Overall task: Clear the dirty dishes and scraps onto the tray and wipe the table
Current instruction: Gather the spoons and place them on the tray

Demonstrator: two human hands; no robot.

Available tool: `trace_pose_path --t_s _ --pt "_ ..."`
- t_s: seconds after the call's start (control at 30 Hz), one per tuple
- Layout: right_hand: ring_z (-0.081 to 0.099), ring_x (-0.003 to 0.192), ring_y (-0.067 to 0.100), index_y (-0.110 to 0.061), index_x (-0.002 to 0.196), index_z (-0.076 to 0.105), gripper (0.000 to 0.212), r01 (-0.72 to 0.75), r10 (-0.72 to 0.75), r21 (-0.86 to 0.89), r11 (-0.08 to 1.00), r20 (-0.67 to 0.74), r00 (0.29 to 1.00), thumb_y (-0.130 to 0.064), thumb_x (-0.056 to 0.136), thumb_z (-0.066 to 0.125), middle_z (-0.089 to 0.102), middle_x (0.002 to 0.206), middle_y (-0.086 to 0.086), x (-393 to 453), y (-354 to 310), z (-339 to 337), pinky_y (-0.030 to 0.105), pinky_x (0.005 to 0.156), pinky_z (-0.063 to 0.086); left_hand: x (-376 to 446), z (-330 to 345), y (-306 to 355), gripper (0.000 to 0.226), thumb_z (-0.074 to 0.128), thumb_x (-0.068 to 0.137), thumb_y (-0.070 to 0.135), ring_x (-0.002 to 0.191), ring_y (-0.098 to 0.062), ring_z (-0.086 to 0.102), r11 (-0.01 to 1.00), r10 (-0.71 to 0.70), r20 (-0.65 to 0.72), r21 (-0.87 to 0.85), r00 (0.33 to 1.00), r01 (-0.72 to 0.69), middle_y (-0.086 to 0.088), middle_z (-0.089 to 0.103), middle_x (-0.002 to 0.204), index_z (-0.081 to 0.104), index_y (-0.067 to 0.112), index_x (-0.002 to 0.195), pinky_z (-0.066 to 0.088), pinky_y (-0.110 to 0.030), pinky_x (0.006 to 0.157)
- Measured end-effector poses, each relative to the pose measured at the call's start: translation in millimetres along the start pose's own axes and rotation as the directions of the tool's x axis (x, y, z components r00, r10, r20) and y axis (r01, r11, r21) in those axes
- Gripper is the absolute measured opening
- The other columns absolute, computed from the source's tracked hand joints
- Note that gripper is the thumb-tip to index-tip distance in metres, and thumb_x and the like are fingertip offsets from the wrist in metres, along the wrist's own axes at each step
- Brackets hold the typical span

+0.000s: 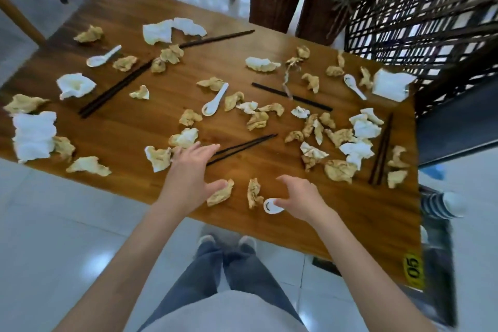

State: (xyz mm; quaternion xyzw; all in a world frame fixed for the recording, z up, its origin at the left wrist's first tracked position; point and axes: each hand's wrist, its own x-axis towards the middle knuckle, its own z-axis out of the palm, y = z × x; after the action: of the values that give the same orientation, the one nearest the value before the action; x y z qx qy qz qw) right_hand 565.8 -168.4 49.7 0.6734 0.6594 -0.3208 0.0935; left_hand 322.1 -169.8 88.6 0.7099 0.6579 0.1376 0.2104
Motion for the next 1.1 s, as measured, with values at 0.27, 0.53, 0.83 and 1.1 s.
trace_pose_path --t_s 0.27,0.53,0.83,1.1 --pt "0.043 0.119 0.028 -0.023 0.130 0.047 0.050 0.008 -0.001 -0.249 0.968 0.025 1.000 -0.015 0.084 0.066 0.053 0.126 0.007 16.2 28.9 21.7 0.045 0.105 0.032 1.7 18.9 13.0 0.071 0.072 0.075 0.045 0.138 -0.017 0.029 0.999 -0.033 0.053 0.017 0.998 0.032 0.005 0.048 0.140 0.045 0.023 0.138 0.006 -0.042 0.115" --pt "0.052 0.100 0.022 -0.018 0.114 0.054 0.029 -0.052 0.060 -0.130 0.990 0.061 0.996 -0.014 0.087 0.062 0.056 0.113 0.006 31.9 42.9 28.1 0.032 0.083 0.050 -1.9 28.7 19.8 0.069 0.071 0.077 0.043 0.138 -0.017 0.030 0.996 -0.086 0.078 0.018 0.993 0.085 0.005 0.048 0.140 0.045 0.022 0.137 0.012 -0.046 0.116" --pt "0.058 0.088 0.018 -0.018 0.104 0.060 0.020 -0.107 0.101 0.038 0.993 0.130 0.986 -0.012 0.086 0.063 0.061 0.103 0.003 44.7 51.7 26.6 0.028 0.075 0.053 4.2 36.1 25.3 0.069 0.071 0.077 0.042 0.138 -0.016 0.029 0.990 -0.137 0.085 0.023 0.987 0.136 0.005 0.046 0.141 0.044 0.023 0.138 0.010 -0.044 0.116" --pt "0.055 0.077 0.009 -0.012 0.097 0.068 0.012 -0.122 0.090 0.231 0.965 0.143 0.986 -0.011 0.089 0.059 0.061 0.091 0.000 59.8 54.4 0.2 0.014 0.053 0.040 29.5 39.0 11.9 0.060 0.070 0.080 0.039 0.135 -0.016 0.035 0.985 -0.166 0.071 -0.034 0.984 0.169 0.003 0.051 0.137 0.049 0.023 0.134 0.017 -0.042 0.114"
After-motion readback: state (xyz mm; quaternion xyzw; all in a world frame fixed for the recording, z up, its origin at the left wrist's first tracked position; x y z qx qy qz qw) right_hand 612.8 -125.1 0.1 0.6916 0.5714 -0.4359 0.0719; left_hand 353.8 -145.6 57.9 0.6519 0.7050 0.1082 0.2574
